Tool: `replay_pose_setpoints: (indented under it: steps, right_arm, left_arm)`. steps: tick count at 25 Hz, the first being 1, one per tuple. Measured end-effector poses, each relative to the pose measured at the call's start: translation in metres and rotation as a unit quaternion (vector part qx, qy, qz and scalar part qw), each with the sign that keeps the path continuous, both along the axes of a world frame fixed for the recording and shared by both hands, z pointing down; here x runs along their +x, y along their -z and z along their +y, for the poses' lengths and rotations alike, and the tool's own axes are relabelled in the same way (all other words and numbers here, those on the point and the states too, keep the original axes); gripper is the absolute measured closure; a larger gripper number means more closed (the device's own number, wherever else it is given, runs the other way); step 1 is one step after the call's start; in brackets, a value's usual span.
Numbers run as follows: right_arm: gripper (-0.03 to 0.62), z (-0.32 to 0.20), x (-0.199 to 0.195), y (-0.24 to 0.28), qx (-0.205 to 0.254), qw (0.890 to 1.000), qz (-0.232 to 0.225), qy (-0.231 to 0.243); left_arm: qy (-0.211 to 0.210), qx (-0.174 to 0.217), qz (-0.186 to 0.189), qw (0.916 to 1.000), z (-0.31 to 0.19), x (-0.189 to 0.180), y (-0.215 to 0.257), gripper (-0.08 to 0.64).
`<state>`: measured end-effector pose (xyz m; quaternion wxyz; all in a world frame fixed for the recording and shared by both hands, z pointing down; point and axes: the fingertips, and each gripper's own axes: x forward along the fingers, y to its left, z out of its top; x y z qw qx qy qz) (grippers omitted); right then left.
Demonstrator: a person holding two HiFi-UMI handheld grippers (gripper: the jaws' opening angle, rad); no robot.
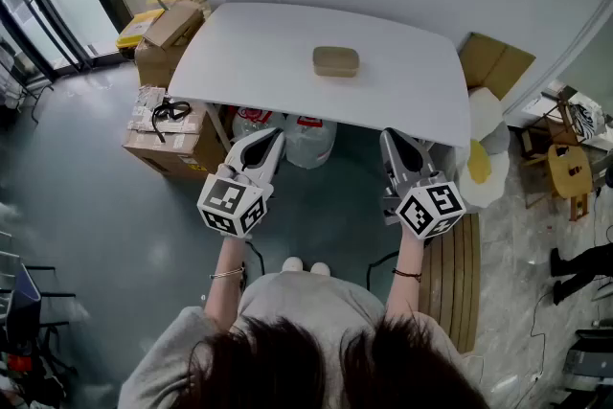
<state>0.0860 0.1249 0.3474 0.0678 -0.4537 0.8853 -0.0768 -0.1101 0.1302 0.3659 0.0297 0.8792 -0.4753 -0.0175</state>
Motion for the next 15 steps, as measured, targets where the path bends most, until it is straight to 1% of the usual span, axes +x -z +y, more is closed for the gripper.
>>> replay_pose_setpoints:
  steps: [15]
  right_arm:
    - [0.58, -0.01, 0.011, -0.005, -0.002, 1.0, 0.005, -0.003]
  left_arm:
    - [0.004, -0.003, -0.004, 1.0, -0.008, 0.007, -0.003, 0.571]
